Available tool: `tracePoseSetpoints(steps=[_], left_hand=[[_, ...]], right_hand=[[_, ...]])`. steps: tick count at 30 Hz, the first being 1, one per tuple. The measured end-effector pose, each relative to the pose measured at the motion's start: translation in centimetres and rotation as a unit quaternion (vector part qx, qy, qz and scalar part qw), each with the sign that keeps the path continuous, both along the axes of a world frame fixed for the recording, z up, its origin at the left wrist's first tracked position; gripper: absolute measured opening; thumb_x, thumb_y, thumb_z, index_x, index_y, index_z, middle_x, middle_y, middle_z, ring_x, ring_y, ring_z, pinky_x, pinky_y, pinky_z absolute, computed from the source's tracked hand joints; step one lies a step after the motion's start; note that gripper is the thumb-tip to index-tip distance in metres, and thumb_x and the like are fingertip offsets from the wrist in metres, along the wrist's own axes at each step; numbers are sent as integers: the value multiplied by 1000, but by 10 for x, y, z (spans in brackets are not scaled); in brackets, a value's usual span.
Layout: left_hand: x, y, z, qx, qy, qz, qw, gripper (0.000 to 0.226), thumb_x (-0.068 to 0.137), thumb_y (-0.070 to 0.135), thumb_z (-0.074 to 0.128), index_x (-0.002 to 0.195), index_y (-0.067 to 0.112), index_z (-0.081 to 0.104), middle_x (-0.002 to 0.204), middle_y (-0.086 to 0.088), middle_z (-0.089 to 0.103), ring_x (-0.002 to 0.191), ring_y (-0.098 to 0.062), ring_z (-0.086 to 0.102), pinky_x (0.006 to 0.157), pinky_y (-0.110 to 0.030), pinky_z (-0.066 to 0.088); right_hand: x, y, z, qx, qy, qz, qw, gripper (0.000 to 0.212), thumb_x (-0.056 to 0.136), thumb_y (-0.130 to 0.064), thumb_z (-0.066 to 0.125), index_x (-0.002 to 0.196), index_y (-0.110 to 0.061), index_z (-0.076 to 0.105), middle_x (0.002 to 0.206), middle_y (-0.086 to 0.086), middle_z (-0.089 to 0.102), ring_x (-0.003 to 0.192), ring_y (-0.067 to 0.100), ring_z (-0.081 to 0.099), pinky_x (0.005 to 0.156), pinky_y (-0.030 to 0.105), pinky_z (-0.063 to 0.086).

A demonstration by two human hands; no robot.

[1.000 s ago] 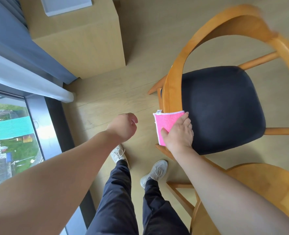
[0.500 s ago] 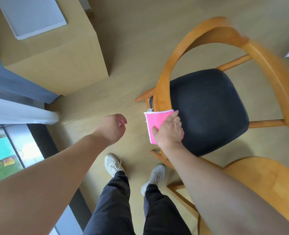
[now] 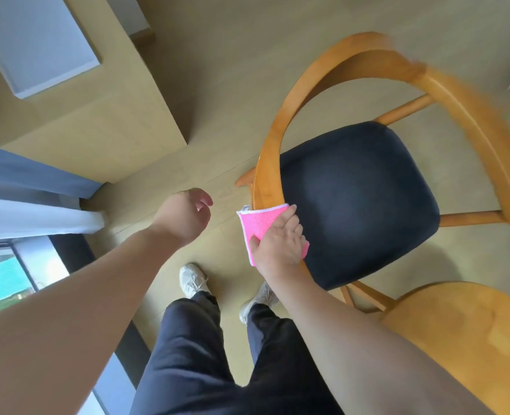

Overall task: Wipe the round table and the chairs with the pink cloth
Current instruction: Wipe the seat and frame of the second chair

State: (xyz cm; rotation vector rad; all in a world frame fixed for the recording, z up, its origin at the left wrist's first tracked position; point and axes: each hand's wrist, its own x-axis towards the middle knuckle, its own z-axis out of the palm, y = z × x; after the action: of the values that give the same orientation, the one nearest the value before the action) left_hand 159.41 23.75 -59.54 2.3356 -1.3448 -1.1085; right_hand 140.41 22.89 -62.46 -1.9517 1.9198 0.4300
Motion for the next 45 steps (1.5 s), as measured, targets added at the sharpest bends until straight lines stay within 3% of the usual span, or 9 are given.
tracePoseSetpoints(steps=[8,13,26,30,34,36,40,43,45], left_hand=[[15,-46,-1,32,1,-52,998,23,88,13,46,101,22,63,94,9,60,82,-17,58,68,-25,41],[37,-90,5,15,3,-88,996,24,89,15,46,102,27,61,96,11,62,82,-13,57,57,-18,37],[79,-152,1,36,29,-131,990,23,89,16,45,105,27,58,99,9,61,85,-17,59,76,-30,48],[80,-169,-1,47,21,-141,989,25,91,16,44,111,24,58,103,9,59,83,-16,57,74,-28,45],[67,-174,1,44,33,-130,990,25,91,15,44,110,22,59,104,7,62,83,-17,58,73,-29,46],[60,-176,2,36,37,-114,992,25,90,15,44,109,22,60,102,7,62,83,-18,58,73,-29,46],[47,-171,0,15,36,-67,997,26,89,12,44,106,20,61,99,5,63,83,-19,58,71,-28,45],[32,-158,-2,13,33,-42,998,25,88,10,45,103,21,62,96,4,65,84,-21,59,73,-32,49],[21,-155,-4,11,24,-46,999,24,88,11,46,101,22,62,93,4,66,84,-21,61,78,-35,51]], right_hand=[[22,-35,-5,-1,13,-26,1000,109,84,-54,56,147,10,-5,138,18,37,117,28,45,91,36,41],[45,-67,-5,-8,35,-61,997,105,86,-52,55,147,10,-4,138,18,38,116,27,46,91,36,42],[96,-193,-6,-26,-39,-213,976,103,87,-20,66,145,11,-13,136,18,38,119,26,47,92,31,45],[84,-198,6,21,-123,-188,974,106,93,-46,56,144,9,-18,140,21,36,119,30,51,93,35,48],[42,-200,37,6,-151,-80,985,79,98,-37,48,152,-9,-2,143,17,37,121,30,52,89,38,54],[19,-203,52,-62,-152,90,982,68,93,-16,57,150,-11,20,143,13,39,126,29,48,94,38,50],[-4,-226,64,-51,-109,515,849,70,77,2,68,141,-7,41,145,13,41,136,34,38,112,47,32],[4,-237,56,-22,-39,665,745,72,86,-1,58,149,-11,25,157,12,24,147,32,14,119,48,4],[12,-242,44,-17,6,693,721,79,87,-6,60,152,-13,16,161,12,12,148,31,4,119,48,-2]])
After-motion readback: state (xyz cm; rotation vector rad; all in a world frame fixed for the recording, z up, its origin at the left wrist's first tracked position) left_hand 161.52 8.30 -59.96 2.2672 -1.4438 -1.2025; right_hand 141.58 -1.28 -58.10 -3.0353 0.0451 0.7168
